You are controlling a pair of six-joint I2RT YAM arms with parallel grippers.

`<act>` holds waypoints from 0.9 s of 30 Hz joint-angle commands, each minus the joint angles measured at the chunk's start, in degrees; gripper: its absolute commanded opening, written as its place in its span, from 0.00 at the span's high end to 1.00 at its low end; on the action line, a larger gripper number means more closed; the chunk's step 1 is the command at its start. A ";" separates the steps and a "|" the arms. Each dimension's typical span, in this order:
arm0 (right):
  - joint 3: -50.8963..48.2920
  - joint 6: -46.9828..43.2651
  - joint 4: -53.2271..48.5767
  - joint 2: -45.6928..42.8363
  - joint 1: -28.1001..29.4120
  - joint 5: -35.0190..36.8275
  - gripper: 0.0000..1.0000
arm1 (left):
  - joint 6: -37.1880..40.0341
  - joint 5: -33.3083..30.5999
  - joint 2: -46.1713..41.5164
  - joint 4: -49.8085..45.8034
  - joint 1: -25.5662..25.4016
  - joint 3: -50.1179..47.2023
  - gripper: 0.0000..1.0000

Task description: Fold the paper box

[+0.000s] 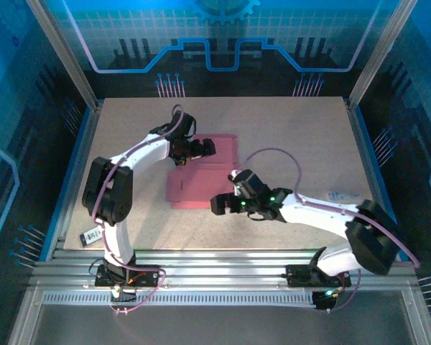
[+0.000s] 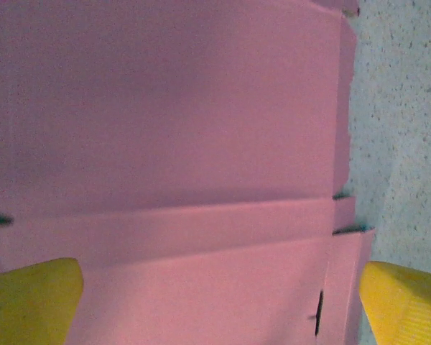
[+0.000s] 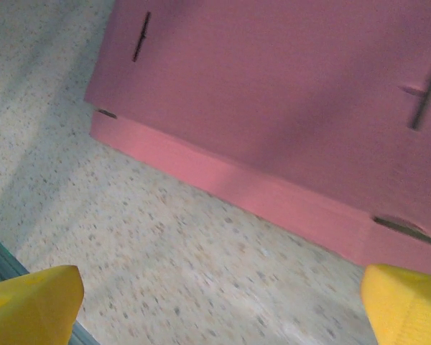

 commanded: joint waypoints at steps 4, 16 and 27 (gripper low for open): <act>5.13 5.35 6.50 7.69 1.86 2.90 0.00 | 3.58 -0.07 9.78 -4.82 0.55 9.69 0.01; 6.07 8.01 7.28 14.71 1.13 2.16 0.00 | 0.84 1.04 13.33 -2.27 0.72 8.16 0.01; -1.76 7.55 4.75 10.37 -5.25 3.84 0.00 | -10.42 6.37 0.31 10.11 0.98 -13.17 0.01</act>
